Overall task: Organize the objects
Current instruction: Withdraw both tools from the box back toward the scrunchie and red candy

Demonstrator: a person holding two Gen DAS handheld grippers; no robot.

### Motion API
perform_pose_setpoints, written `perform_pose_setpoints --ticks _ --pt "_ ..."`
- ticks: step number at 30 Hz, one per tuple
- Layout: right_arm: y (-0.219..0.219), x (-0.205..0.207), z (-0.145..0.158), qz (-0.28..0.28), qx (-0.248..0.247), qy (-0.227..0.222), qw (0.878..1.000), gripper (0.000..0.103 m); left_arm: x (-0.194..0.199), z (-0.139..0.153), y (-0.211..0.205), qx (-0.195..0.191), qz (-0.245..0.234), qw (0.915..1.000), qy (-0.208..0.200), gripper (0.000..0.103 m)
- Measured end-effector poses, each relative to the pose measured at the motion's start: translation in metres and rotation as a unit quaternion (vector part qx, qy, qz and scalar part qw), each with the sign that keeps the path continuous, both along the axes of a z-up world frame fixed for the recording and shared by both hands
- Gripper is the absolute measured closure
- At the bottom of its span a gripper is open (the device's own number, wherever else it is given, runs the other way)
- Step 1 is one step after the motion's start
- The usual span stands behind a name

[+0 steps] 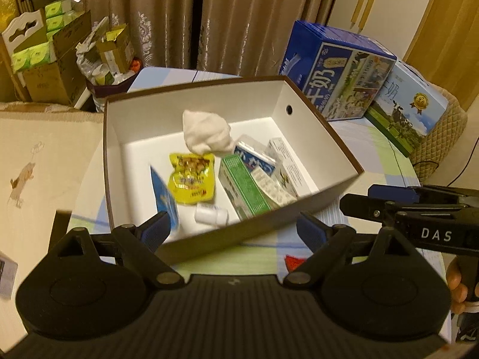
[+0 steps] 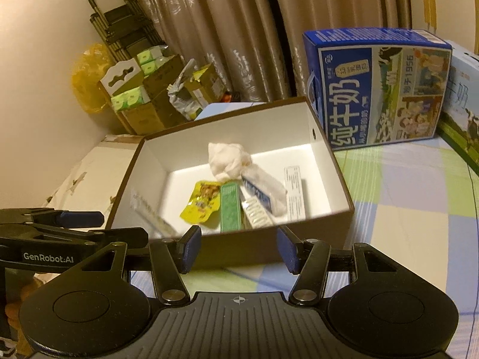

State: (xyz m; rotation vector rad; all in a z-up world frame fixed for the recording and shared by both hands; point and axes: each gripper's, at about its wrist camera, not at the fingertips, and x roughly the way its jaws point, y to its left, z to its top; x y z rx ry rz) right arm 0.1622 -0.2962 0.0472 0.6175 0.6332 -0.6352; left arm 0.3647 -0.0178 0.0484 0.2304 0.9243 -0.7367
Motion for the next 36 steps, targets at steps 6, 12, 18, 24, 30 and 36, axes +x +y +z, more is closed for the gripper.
perform_pose_setpoints --ticks 6,12,18,24,30,36 --pt "0.025 -0.017 0.0 0.005 0.004 -0.002 1.0 0.05 -0.033 -0.003 0.016 0.003 0.011 0.9999 0.008 0.014" --pt "0.05 -0.036 -0.001 0.008 0.007 0.004 1.0 0.05 -0.065 -0.007 0.029 0.01 0.022 0.9996 0.013 0.014" --pt "0.068 -0.055 -0.005 0.016 0.009 0.014 1.0 0.05 -0.091 -0.011 0.041 0.01 0.035 0.9991 0.02 0.014" --pt "0.081 -0.074 -0.005 0.021 0.005 0.017 1.0 0.05 -0.116 -0.013 0.047 0.014 0.045 0.9987 0.019 0.014" --pt "0.091 -0.087 -0.01 0.026 0.006 0.023 0.999 0.05 -0.135 -0.018 0.053 0.02 0.056 0.998 0.022 0.014" --pt "0.097 -0.093 -0.02 0.031 0.019 0.023 0.999 0.05 -0.145 -0.027 0.061 0.035 0.068 0.9968 0.025 0.014"
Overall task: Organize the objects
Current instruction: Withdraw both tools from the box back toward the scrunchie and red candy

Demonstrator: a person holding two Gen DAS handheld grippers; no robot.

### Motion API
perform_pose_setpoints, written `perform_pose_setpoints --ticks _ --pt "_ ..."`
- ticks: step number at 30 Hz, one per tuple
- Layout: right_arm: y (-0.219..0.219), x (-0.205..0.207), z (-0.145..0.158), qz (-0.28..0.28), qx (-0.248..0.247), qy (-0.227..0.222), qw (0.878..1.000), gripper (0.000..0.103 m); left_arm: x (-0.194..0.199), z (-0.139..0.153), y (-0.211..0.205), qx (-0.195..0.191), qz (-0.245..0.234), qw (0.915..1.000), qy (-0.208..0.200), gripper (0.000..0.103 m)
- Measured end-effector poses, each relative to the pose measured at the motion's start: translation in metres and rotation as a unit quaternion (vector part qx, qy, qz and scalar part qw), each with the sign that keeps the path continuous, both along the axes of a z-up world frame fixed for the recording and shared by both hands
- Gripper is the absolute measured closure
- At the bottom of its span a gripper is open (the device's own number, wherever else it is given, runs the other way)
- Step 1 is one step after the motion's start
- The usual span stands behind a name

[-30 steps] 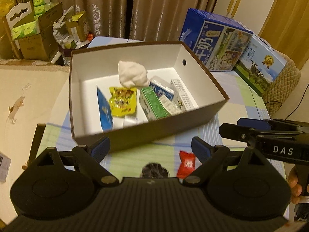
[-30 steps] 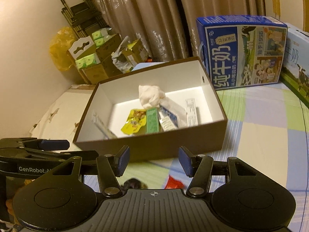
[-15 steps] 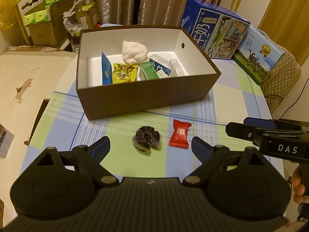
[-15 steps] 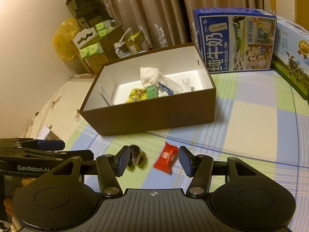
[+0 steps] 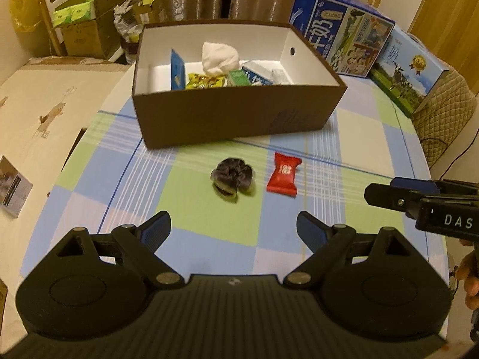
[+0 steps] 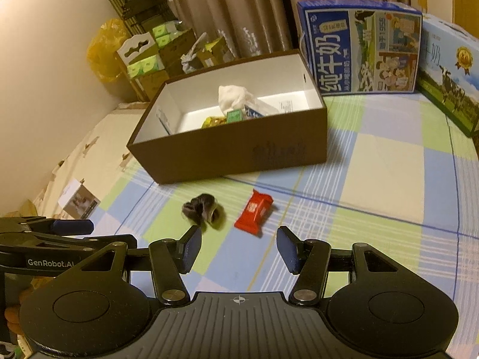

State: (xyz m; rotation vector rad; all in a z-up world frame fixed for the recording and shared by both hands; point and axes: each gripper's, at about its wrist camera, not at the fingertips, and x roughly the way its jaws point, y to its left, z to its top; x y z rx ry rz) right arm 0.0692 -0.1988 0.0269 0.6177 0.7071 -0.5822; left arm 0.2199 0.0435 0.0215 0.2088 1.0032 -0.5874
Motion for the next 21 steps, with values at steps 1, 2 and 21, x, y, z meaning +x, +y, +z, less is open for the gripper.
perform_pose_setpoints --ticks 1,2,21 --pt "0.001 0.0 -0.002 0.0 0.003 0.001 1.0 0.05 -0.001 -0.001 0.002 0.001 0.002 1.0 0.002 0.014" --pt "0.002 0.0 -0.004 0.0 0.005 0.003 1.0 0.05 -0.001 -0.003 0.003 0.003 0.004 1.0 0.004 0.014" --pt "0.004 0.007 -0.039 -0.017 0.032 0.046 0.998 0.05 0.007 -0.027 0.005 0.02 -0.003 0.9993 0.031 0.014"
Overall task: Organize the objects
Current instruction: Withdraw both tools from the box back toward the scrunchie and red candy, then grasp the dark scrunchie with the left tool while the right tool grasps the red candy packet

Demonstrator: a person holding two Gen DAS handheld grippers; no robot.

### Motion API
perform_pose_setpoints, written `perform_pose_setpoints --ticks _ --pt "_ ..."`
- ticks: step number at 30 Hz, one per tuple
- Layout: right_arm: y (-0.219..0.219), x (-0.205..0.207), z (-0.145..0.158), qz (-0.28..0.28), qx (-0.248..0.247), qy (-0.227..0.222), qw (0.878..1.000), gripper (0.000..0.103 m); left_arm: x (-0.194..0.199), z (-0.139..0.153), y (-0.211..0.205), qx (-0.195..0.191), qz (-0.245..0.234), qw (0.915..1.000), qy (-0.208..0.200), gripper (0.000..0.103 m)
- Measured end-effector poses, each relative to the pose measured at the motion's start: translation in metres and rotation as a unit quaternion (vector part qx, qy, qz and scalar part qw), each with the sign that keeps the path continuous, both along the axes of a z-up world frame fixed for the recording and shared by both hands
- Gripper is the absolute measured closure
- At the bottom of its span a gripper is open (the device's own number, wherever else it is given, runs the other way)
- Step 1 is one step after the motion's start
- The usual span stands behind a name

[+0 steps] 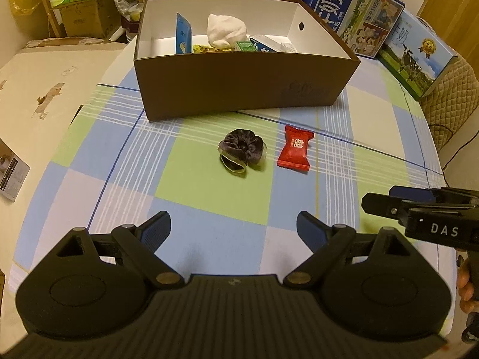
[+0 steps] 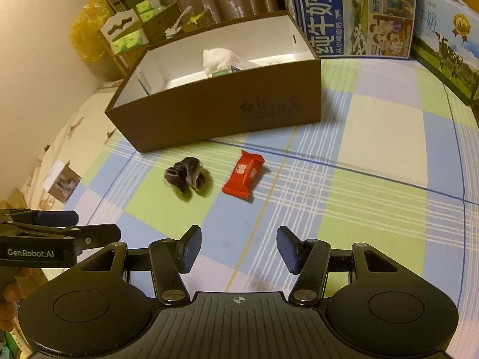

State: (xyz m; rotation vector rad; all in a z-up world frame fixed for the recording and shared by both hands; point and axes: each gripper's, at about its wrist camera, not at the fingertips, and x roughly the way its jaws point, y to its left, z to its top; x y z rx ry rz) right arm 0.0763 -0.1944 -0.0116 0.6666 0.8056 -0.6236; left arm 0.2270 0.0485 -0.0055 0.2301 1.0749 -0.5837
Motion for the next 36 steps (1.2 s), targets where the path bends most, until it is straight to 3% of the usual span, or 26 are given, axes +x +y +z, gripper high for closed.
perform_pose_setpoints --ticks 18,36 --pt "-0.016 0.008 -0.019 -0.036 0.021 0.013 0.999 0.05 0.027 -0.021 -0.012 -0.003 -0.025 0.9997 0.007 0.014" --pt "-0.038 -0.014 -0.039 -0.115 0.049 0.028 0.992 0.05 0.059 -0.061 -0.046 -0.012 -0.061 0.998 0.008 0.015"
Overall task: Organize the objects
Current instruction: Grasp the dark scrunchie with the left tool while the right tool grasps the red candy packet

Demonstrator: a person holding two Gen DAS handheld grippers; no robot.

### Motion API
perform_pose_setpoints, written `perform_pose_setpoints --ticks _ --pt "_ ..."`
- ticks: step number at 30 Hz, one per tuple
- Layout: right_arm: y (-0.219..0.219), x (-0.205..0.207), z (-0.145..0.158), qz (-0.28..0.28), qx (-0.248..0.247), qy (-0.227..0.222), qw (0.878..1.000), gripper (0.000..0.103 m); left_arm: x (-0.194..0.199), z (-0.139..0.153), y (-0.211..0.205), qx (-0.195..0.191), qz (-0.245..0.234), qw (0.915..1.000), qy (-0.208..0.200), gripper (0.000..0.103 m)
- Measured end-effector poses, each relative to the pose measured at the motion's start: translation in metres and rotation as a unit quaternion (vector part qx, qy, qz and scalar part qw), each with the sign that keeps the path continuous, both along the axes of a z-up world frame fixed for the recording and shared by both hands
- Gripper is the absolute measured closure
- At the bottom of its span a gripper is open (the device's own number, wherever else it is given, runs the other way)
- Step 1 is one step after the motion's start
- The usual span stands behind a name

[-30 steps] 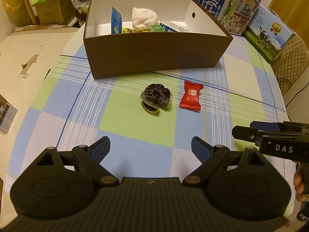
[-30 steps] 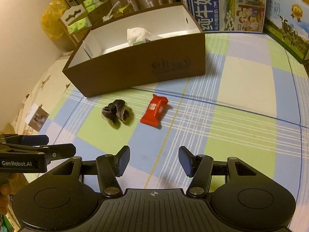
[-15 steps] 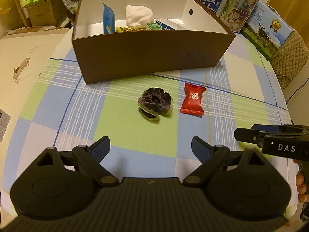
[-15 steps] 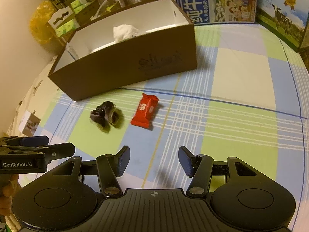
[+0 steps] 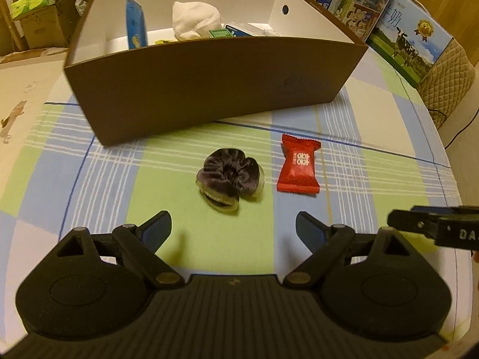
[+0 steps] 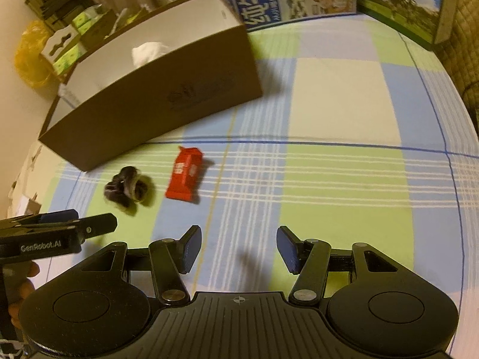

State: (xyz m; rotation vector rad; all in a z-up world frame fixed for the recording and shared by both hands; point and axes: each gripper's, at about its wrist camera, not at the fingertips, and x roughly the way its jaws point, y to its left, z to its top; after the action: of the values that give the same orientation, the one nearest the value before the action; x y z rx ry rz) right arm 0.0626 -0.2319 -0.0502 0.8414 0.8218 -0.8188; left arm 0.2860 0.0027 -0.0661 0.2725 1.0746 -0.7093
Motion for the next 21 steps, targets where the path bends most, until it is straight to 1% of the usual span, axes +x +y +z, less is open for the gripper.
perform_pose_setpoints --ticks 9,11,13,15,17,18,19,20,21 --pt "-0.006 -0.011 -0.007 -0.031 0.01 0.01 0.999 0.05 0.023 -0.021 -0.026 0.009 -0.011 0.9999 -0.009 0.019" --pt "-0.006 -0.012 -0.007 -0.034 0.011 0.012 0.999 0.05 0.028 -0.026 -0.03 0.015 -0.011 0.9998 -0.01 0.022" --pt "-0.007 -0.011 -0.009 -0.035 0.012 0.013 0.999 0.05 0.033 -0.029 -0.033 0.014 -0.009 0.9998 -0.01 0.025" --pt "-0.008 -0.009 -0.01 -0.035 0.012 0.013 0.999 0.05 0.036 -0.031 -0.034 0.014 -0.009 0.9998 -0.012 0.03" --pt "-0.009 -0.006 -0.01 -0.034 0.01 0.013 0.999 0.05 0.037 -0.032 -0.035 0.017 -0.012 0.9996 -0.019 0.037" --pt "-0.009 -0.003 -0.01 -0.032 0.009 0.011 0.999 0.05 0.037 -0.033 -0.035 0.018 -0.015 0.9995 -0.023 0.039" --pt "-0.01 0.0 -0.01 -0.029 0.008 0.008 1.0 0.05 0.036 -0.033 -0.035 0.018 -0.017 0.9994 -0.025 0.047" --pt "-0.01 0.003 -0.01 -0.025 0.006 0.004 1.0 0.05 0.037 -0.034 -0.034 0.019 -0.015 0.9994 -0.026 0.057" --pt "-0.011 0.007 -0.011 -0.021 0.005 -0.001 1.0 0.05 0.037 -0.035 -0.032 0.021 -0.015 0.9993 -0.026 0.06"
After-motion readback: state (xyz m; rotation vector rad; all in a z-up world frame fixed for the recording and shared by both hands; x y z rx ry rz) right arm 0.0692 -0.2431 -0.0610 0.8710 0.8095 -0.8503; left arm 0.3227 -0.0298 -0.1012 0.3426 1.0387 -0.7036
